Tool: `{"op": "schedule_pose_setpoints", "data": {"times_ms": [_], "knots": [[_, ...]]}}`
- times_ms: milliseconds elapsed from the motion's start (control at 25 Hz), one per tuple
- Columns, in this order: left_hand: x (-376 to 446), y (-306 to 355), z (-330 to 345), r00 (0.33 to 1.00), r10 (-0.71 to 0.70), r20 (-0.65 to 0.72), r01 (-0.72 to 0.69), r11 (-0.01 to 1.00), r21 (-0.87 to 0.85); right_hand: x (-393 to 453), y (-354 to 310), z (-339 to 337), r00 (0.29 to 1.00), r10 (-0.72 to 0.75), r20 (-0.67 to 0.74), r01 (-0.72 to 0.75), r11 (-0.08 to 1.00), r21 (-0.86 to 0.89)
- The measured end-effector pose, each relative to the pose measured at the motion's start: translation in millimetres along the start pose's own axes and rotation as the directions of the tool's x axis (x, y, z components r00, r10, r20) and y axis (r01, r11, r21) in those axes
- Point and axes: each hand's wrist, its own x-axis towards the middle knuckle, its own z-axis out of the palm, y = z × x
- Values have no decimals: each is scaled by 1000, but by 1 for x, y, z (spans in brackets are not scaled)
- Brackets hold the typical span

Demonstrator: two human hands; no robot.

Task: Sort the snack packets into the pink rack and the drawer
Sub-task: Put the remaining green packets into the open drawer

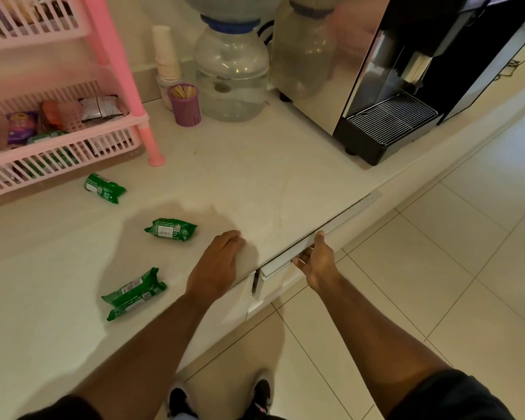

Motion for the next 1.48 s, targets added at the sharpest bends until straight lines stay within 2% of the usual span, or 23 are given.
{"op": "schedule_pose_setpoints", "data": {"times_ms": [120,280,480,640,840,960,1040,1120,1200,1280,1400,1480], "knots": [[0,1,-2,1000,11,-10,-11,1000,-19,-6,8,-19,997,-56,-46,53,996,-77],[-2,3,-4,999,40,-23,-41,998,-48,-14,20,-42,969,-130,-209,83,972,-221],[-2,0,-3,1000,28,9,-27,998,-53,-32,38,-67,889,-197,-414,89,960,-265],[0,0,-5,999,27,30,-25,998,-51,-43,50,-84,810,-229,-540,37,939,-341],[-1,-5,-5,994,103,37,-104,995,5,-47,59,-100,751,-267,-604,-14,908,-418],[-2,-5,-7,995,88,42,-88,996,-1,-49,62,-105,736,-288,-613,-19,896,-444],[-1,-3,-10,996,61,64,-58,997,-41,-52,57,-101,672,-347,-654,-56,857,-513],[1,-1,-14,993,60,99,-51,995,-87,-56,48,-90,571,-472,-672,-87,779,-621],[-2,-2,-23,991,74,108,-59,989,-138,-63,38,-69,537,-628,-564,34,683,-729],[-10,-7,-38,990,111,86,-97,984,-148,-67,30,-39,561,-733,-384,210,575,-791],[-34,-23,-63,980,196,29,-193,979,-71,-72,26,21,615,-784,-84,448,435,-781],[-49,-38,-77,974,228,-10,-228,974,-5,-79,30,64,607,-784,129,561,308,-768]]}}
